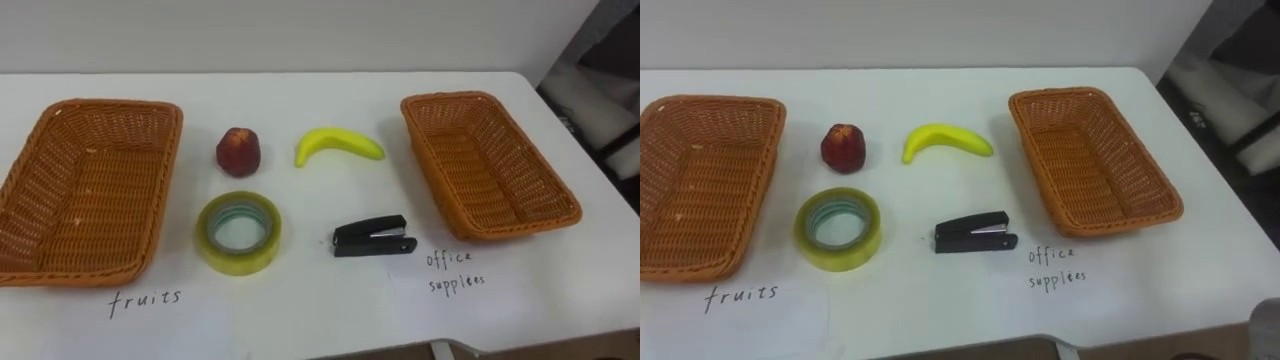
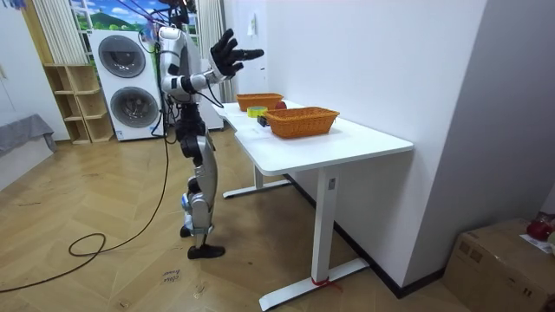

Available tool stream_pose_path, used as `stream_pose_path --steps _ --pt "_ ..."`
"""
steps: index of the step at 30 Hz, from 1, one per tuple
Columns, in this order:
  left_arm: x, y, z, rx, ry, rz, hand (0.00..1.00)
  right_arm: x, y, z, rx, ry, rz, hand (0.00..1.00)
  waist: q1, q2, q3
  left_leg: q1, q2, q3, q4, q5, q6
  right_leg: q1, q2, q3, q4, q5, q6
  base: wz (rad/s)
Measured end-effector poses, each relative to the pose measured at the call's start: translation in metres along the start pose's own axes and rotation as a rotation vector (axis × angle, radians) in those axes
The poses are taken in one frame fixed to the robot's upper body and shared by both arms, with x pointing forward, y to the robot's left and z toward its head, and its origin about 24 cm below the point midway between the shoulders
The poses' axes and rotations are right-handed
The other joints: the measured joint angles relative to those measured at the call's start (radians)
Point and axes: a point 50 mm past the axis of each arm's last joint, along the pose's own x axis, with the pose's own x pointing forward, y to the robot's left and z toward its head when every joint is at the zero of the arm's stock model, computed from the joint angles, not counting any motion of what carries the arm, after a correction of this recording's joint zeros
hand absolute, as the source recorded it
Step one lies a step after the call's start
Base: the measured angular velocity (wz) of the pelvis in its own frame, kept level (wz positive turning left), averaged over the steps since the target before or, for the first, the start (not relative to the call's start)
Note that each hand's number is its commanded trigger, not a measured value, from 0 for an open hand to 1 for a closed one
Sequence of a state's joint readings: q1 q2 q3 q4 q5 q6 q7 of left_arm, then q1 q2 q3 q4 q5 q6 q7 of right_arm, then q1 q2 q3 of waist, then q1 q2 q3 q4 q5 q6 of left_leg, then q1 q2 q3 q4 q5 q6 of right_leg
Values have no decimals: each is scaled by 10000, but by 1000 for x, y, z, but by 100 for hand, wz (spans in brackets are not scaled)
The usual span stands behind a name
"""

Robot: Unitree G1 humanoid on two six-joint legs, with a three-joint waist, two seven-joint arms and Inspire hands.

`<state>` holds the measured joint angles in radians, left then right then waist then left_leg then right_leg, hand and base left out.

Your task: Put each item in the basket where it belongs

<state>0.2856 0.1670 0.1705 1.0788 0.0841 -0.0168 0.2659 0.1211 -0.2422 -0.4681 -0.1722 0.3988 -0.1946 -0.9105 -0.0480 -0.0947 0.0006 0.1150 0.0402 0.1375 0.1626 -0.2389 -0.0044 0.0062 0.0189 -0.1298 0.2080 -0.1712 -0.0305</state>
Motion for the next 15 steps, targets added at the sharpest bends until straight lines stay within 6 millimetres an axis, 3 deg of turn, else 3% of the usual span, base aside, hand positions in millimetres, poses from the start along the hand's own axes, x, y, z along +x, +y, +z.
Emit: stream_pose_path --steps 5,11,15 --pt "0 -1 1 221 -57 -187 0 -5 17 12 -23 -927 1053 0 -7 53 -11 24 3 -19 34 1 1 54 -4 -29 13 19 -3 0" --pt "1 -2 3 407 -126 -420 0 -10 34 23 -230 -1837 2205 0 44 -104 16 4 4 -29 37 3 -1 -37 -21 -96 113 16 -5 1" --pt "1 -3 8 701 -350 -447 0 -11 39 30 -484 -2525 2574 0 290 -176 30 -16 1 -27 36 2 0 -102 -22 -88 100 15 -4 -1"
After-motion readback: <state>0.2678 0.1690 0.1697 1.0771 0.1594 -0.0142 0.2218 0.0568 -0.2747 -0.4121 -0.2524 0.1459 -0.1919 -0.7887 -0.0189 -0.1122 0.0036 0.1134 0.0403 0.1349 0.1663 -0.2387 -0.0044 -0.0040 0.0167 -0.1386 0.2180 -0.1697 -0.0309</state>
